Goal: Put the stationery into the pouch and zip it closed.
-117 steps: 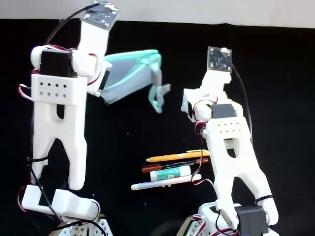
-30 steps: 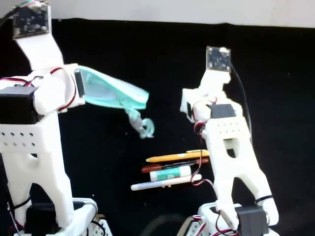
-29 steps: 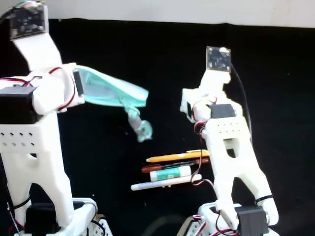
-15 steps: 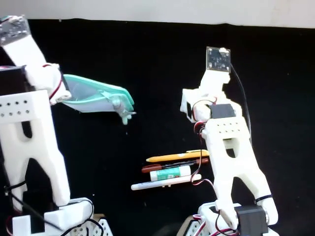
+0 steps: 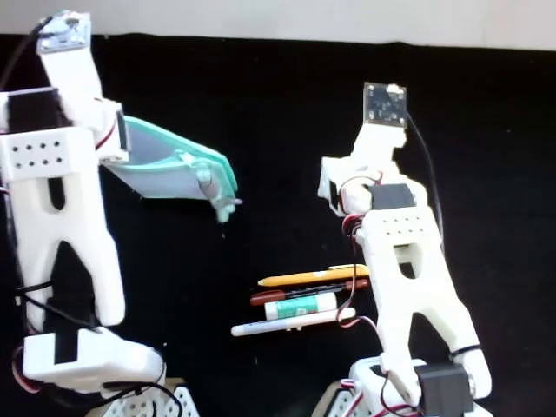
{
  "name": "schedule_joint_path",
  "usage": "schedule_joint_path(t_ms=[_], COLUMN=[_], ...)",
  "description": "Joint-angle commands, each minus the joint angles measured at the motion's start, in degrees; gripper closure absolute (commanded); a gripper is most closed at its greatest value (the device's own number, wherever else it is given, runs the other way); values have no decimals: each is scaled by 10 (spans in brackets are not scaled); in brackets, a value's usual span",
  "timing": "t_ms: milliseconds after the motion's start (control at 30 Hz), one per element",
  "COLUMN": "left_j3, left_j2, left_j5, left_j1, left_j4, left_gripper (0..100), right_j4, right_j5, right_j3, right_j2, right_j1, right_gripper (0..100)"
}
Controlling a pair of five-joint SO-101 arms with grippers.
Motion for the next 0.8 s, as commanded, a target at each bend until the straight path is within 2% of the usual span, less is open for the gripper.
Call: schedule_joint_path(t_ms=[0,367,467,767], left_j3=[-7,-27,-59,-99], left_j2=[-3,-4,-4,-4], left_j5=[-34,-144,-157,-193], left_j1=[-4,-1,-1,-4], left_j4=[8,10,12,12], left_gripper=[917,893,859,860], right_j4=[-2,-15,-40,-42], right_j5=[-6,-6,-6,-5], right_j3=[-2,7,26,27], right_j2=[-2,-1,-2,-2], right_j1=[3,3,3,3], right_gripper=[879,879,879,879])
